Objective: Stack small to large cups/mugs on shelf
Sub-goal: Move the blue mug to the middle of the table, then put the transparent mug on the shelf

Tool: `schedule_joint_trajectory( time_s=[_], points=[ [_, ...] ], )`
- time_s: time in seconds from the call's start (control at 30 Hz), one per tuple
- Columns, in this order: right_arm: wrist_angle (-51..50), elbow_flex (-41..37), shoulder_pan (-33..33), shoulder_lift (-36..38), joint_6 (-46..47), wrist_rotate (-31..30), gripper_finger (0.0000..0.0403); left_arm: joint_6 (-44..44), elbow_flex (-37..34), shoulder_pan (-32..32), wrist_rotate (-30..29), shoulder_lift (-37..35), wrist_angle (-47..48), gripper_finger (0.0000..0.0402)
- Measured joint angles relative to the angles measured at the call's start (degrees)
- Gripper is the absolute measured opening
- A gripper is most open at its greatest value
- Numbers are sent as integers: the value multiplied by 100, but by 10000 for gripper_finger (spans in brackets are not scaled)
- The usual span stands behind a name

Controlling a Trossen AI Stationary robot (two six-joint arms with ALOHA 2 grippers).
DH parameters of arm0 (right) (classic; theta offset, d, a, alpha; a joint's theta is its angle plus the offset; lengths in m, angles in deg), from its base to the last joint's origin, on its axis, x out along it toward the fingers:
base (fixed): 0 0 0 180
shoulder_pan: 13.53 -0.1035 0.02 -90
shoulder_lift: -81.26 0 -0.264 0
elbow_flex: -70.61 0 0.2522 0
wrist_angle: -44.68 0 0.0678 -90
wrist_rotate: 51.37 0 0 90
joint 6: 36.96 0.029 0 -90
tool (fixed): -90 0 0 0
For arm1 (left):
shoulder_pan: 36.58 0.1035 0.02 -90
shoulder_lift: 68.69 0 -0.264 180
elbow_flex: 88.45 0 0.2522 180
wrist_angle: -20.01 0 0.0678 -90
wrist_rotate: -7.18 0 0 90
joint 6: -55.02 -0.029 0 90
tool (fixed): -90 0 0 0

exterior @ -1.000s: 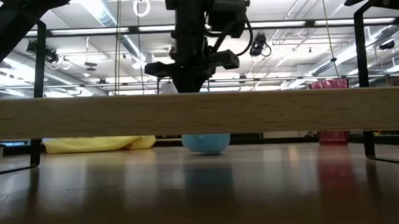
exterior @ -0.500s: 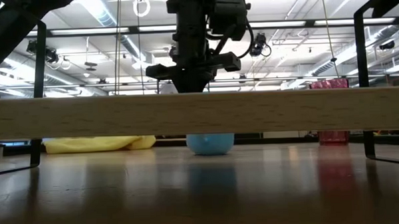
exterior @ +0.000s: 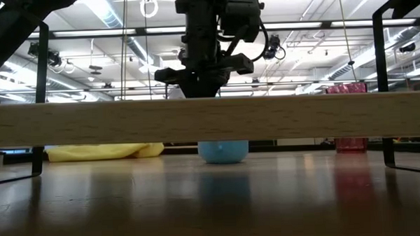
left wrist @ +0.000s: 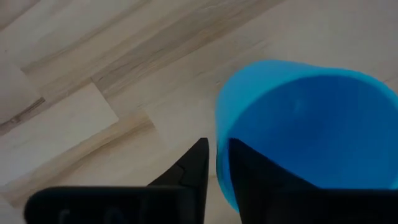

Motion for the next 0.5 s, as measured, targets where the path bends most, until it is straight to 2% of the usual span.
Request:
schedule_joint_trajectory(
  time_s=[0.2, 0.5],
  points=[
    [5, 0, 0, 0, -2, 134, 115, -52, -2, 0, -1, -59, 14, 112],
    [33, 0, 0, 119, 125, 1047, 115, -533, 11, 33, -96, -543, 23, 151]
  ],
)
